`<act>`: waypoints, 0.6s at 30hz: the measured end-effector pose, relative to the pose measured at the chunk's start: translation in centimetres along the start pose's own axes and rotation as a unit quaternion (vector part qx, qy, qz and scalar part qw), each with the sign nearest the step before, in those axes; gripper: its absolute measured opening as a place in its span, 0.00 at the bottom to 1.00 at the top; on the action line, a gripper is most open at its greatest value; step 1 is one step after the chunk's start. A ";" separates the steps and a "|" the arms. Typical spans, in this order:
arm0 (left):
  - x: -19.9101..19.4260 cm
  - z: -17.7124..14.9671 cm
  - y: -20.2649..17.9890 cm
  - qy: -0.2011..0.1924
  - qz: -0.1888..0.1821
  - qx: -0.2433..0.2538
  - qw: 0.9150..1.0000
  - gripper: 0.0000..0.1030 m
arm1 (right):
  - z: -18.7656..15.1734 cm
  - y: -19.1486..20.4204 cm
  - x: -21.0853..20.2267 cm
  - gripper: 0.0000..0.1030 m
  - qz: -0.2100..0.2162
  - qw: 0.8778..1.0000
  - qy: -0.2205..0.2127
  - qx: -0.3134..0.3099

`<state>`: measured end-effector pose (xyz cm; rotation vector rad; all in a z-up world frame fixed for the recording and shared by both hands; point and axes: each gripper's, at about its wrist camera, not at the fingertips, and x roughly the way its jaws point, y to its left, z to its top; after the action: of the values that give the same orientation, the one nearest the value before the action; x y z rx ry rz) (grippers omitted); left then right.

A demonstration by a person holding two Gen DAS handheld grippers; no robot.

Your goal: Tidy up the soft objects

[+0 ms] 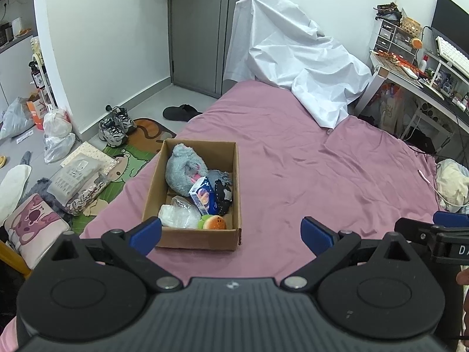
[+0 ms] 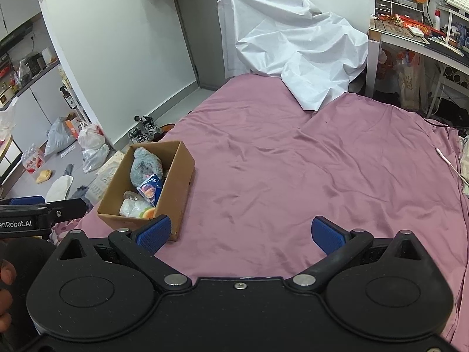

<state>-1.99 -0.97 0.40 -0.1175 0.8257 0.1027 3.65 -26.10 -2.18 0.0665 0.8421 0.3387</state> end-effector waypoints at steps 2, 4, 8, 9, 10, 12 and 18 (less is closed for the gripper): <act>-0.1 0.0 0.0 -0.001 0.001 0.002 1.000 0.97 | 0.1 0.2 -0.1 1.00 0.000 1.000 -0.001 -0.002; -0.2 0.0 0.0 -0.001 0.000 0.002 1.000 0.97 | 0.1 0.4 -0.2 1.00 0.002 1.000 -0.001 -0.003; -0.2 0.0 0.0 0.000 0.001 0.002 1.000 0.97 | 0.0 0.4 -0.4 1.00 0.005 1.000 -0.002 -0.004; -0.2 0.0 0.0 0.000 0.001 0.004 1.000 0.97 | 0.0 0.3 -0.4 1.00 0.005 1.000 -0.002 -0.003; -0.2 -0.1 -0.1 0.000 0.000 0.006 1.000 0.97 | 0.0 0.3 -0.3 1.00 0.005 1.000 -0.001 -0.003; -0.2 -0.1 -0.2 -0.002 0.000 0.008 1.000 0.97 | -0.1 0.2 -0.2 1.00 0.005 1.000 0.000 -0.001; 0.0 -0.1 -0.3 0.001 -0.001 0.014 1.000 0.97 | -0.1 0.2 0.3 1.00 0.005 1.000 0.005 0.001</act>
<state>-2.04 -1.28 0.37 -0.0920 0.8288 0.0884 3.68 -25.82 -2.41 0.0704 0.8519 0.3473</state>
